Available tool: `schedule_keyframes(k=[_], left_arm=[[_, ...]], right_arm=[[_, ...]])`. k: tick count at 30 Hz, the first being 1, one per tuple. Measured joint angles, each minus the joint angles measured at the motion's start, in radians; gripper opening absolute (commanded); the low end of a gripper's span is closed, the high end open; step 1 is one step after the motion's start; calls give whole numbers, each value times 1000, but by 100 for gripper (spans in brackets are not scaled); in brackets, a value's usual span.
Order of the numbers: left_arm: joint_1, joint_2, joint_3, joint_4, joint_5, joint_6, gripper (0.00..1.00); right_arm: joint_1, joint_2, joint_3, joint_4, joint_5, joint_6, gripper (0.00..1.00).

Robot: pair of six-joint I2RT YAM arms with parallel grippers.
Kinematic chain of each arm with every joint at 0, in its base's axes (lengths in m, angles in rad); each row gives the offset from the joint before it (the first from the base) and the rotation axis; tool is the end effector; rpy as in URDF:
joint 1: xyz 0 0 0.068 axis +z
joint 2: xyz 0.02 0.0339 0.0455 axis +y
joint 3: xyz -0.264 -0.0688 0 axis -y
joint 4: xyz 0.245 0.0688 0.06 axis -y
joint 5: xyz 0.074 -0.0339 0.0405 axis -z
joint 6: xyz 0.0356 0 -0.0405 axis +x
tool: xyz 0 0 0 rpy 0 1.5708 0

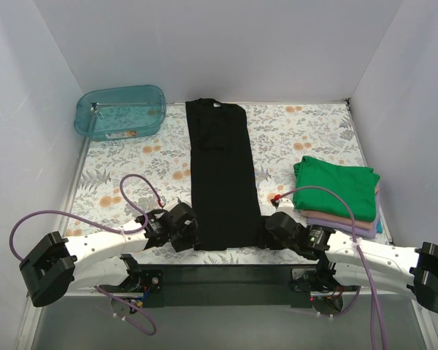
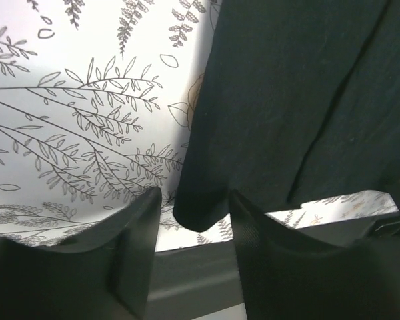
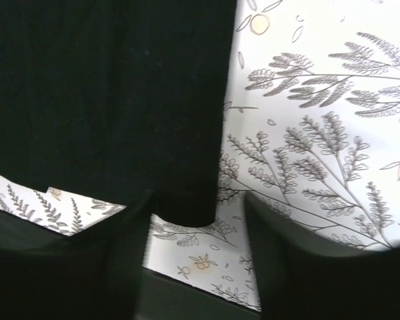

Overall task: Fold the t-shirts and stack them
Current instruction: Fold the tshirt

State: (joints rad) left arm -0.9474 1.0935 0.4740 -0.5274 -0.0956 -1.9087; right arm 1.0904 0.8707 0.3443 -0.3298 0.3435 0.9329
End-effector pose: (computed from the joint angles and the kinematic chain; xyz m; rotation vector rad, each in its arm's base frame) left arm 0.1067 -0.1426 0.1548 -1.3802 2.5818 -0.6036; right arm 0.0857 0.1384 0.1630 -0.0343 2.4327 0.5449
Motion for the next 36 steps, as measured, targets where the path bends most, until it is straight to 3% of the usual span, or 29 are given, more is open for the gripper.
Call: schedule_keyframes(k=[2, 3, 5, 6, 9, 10, 12, 26, 31, 36], left_arm=[[-2, 8, -3, 9, -1, -5, 25], [-2, 14, -5, 14, 2, -10, 16], [-4, 25, -9, 24, 3, -14, 2], [-5, 28, -10, 26, 3, -13, 0], [-6, 27, -14, 36, 8, -11, 0], [-6, 22, -18, 41, 10, -10, 0], [-12, 7, -26, 42, 13, -7, 0], [-63, -207, -143, 45, 172, 11, 0], [-63, -255, -141, 49, 180, 9, 0], [-64, -240, -70, 42, 101, 10, 0]], right_arm=[[-2, 18, -2, 21, -14, 2, 51], [-2, 32, -2, 37, -18, 4, 47], [-3, 56, -2, 65, -35, 1, 33], [-4, 65, -2, 72, -48, 5, 25], [-4, 93, 1, 93, -77, 8, 18], [-4, 95, 1, 95, -84, 10, 9], [-4, 90, 1, 94, -100, 12, 1], [31, -184, -130, 56, -336, 40, 1], [32, -191, -122, 39, -331, 38, 1], [36, -134, -38, 8, -262, 10, 1]])
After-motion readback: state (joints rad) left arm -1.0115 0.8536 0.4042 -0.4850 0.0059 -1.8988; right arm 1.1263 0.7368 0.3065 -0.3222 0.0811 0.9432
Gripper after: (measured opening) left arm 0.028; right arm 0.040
